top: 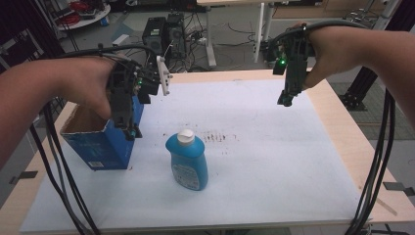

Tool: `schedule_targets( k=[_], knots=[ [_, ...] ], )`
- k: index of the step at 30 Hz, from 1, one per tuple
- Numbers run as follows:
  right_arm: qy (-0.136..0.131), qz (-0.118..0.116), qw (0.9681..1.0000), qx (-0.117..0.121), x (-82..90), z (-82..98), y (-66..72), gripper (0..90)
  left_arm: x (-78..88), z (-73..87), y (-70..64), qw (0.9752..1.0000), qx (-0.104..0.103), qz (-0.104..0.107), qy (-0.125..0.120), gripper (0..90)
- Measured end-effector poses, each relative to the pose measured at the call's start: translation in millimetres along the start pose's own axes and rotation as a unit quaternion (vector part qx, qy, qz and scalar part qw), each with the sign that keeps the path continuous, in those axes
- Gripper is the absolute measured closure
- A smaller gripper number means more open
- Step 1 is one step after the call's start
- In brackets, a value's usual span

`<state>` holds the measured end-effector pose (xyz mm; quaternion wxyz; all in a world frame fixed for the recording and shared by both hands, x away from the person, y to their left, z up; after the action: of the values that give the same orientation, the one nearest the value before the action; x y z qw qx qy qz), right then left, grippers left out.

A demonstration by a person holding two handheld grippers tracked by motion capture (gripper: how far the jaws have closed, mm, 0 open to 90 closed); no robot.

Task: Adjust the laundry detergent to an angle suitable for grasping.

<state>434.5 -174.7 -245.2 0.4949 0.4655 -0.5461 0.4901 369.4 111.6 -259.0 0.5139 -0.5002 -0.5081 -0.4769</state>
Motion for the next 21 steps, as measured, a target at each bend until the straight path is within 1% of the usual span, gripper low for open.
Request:
schedule_targets(
  k=[3, 7, 8, 9, 12, 13, 14, 15, 16, 20, 21],
  knots=[
    [-0.005, 0.002, 1.0000, 0.003, 2.7, 1.5, 2.4, 2.5, 1.9, 0.4, 0.4, 1.0000, 0.003, -0.001, 0.002, 1.7],
    [-0.007, 0.003, 1.0000, 0.000, 5.2, 4.4, 2.9, 2.5, 2.0, 1.7, 1.6, 1.0000, 0.006, -0.003, 0.005, 1.7],
    [-0.010, 0.002, 0.9999, -0.004, 5.3, 4.6, 3.3, 2.5, 1.8, 2.1, 1.7, 1.0000, 0.007, -0.002, 0.006, 1.7],
    [-0.009, 0.002, 1.0000, 0.000, 6.1, 5.5, 2.6, 2.5, 1.5, 2.7, 2.1, 0.9999, 0.009, -0.003, 0.006, 1.7],
    [-0.009, 0.004, 0.9999, -0.003, 7.0, 6.9, 1.7, 2.5, 0.8, 3.6, 4.1, 0.9999, 0.014, 0.002, 0.005, 1.7],
    [-0.009, 0.003, 0.9999, -0.005, 7.0, 7.2, 1.3, 2.5, 0.6, 3.8, 4.9, 0.9999, 0.014, 0.002, 0.005, 1.7],
    [-0.011, 0.002, 0.9999, -0.012, 6.6, 7.0, 1.7, 2.5, -0.1, 4.0, 5.4, 0.9999, 0.014, 0.001, 0.005, 1.7],
    [-0.010, 0.003, 0.9999, -0.005, 6.5, 7.3, 0.0, 2.5, -0.3, 4.1, 6.3, 0.9999, 0.014, 0.001, 0.006, 1.7],
    [-0.009, 0.003, 0.9999, -0.008, 6.3, 7.4, -0.3, 2.5, -0.8, 4.0, 7.0, 0.9999, 0.014, 0.002, 0.006, 1.7],
    [-0.010, 0.002, 0.9999, -0.007, 4.4, 8.2, -4.1, 2.5, -2.5, 3.3, 8.9, 0.9999, 0.014, 0.006, 0.007, 1.7],
    [-0.008, 0.002, 0.9999, -0.012, 4.6, 8.6, -4.1, 2.5, -2.4, 3.3, 9.5, 0.9999, 0.014, 0.004, 0.007, 1.7]
  ],
)
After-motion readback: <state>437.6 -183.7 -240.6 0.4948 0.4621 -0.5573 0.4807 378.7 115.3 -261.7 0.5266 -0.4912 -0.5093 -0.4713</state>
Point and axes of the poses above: each handheld gripper's, and its own axes: x roughly backward along the jaws, z roughly out of its underside, y roughly to its left, the point moved 3 cm from there along -x, roughly forward along the jaws
